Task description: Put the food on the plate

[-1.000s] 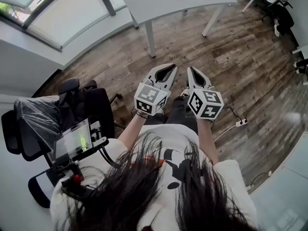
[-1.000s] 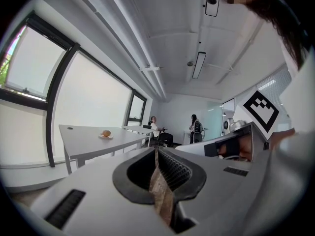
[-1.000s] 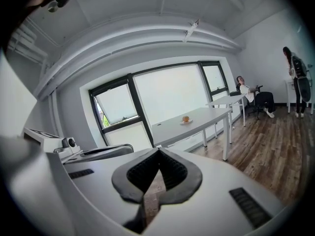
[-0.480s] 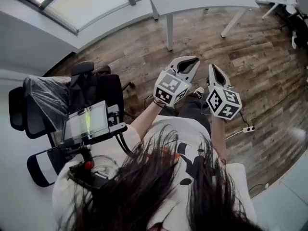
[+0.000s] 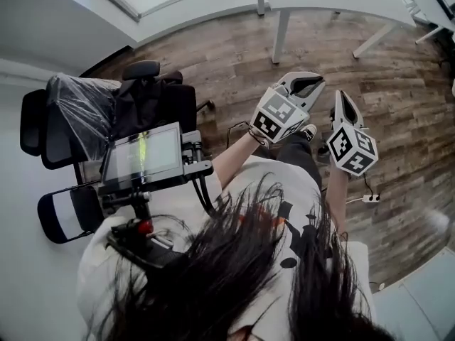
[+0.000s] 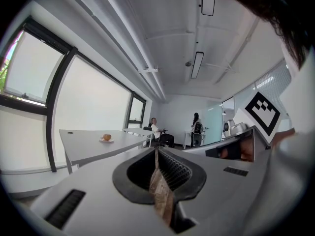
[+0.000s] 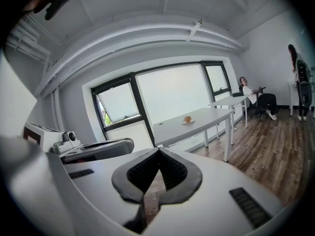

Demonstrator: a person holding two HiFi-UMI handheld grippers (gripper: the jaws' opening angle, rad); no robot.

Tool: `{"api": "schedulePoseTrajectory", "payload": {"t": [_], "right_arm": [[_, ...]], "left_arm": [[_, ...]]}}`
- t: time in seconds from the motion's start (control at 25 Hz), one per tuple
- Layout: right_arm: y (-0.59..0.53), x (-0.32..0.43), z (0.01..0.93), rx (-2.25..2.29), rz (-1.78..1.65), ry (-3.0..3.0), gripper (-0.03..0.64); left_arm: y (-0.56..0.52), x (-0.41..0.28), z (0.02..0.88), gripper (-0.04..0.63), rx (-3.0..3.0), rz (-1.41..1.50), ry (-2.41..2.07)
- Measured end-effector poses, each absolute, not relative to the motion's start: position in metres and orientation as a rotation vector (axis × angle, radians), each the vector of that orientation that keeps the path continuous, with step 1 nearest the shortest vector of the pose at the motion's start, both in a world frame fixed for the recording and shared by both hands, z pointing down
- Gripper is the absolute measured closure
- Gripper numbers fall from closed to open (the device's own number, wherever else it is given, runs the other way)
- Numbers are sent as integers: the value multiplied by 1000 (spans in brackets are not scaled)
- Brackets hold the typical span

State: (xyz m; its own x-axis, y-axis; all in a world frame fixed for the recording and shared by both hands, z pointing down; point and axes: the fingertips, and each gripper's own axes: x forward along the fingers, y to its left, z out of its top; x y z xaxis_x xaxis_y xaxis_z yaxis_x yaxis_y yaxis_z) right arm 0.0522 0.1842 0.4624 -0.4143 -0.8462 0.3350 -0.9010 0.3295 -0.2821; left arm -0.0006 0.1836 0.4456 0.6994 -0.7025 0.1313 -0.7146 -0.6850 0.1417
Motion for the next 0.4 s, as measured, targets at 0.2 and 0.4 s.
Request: {"api": "schedulePoseTrajectory", "payload": {"t": [0.2, 0.4], "right_arm": [[185, 46, 466, 1619, 657, -2446, 607], [193, 52, 474, 1637, 679, -2413, 607]], "left_arm": [[180, -7, 445, 589, 2723, 96, -1154], [185, 3, 447, 589, 2741, 106, -1113]]}}
